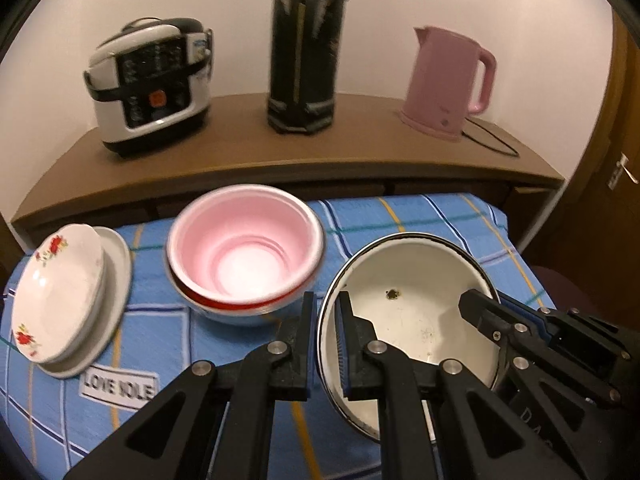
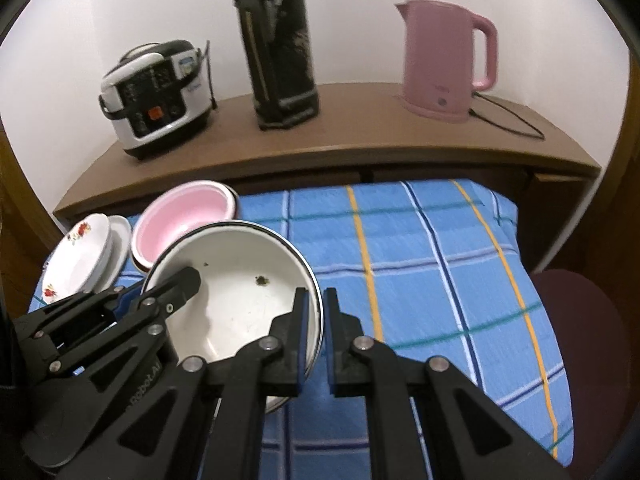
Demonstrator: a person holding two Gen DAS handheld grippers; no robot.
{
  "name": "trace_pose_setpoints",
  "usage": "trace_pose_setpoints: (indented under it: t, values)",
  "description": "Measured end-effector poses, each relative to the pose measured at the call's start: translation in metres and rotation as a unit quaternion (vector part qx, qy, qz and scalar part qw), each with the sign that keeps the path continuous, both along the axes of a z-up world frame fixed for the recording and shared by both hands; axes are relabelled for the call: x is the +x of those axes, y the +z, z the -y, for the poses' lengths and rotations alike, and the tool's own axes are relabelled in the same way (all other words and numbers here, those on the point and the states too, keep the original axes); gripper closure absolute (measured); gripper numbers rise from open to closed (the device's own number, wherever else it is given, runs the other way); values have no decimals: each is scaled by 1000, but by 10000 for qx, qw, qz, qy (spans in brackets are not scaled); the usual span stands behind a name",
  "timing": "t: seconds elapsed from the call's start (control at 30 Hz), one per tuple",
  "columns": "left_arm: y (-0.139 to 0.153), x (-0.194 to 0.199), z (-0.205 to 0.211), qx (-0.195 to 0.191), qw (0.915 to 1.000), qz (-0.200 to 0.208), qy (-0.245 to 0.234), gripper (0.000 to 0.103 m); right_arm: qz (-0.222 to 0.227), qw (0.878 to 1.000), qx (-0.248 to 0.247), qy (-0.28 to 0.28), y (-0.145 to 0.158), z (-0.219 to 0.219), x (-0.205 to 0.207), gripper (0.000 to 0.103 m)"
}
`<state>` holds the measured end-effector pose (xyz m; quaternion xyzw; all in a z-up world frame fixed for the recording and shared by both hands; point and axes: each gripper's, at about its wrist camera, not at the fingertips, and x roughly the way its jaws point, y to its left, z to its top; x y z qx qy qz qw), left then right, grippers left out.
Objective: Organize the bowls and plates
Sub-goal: 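Carry the cream enamel bowl with both grippers over the pink-and-red bowl stack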
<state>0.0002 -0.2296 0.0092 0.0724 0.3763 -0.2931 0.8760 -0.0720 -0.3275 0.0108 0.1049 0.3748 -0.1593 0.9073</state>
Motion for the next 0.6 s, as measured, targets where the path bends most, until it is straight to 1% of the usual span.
trace_pose_setpoints:
  t: [0.27, 0.43, 0.6]
  values:
    - [16, 37, -27, -146, 9991, 143, 363, 93, 180, 9995, 21, 274, 14, -20, 45, 96]
    - [18, 63, -38, -209, 9981, 172, 549, 93, 228, 9989, 99, 386, 14, -28, 73, 96]
    - [13, 86, -45, -239, 9974, 116, 675, 93, 208, 9986, 163, 465, 9, -32, 97, 96]
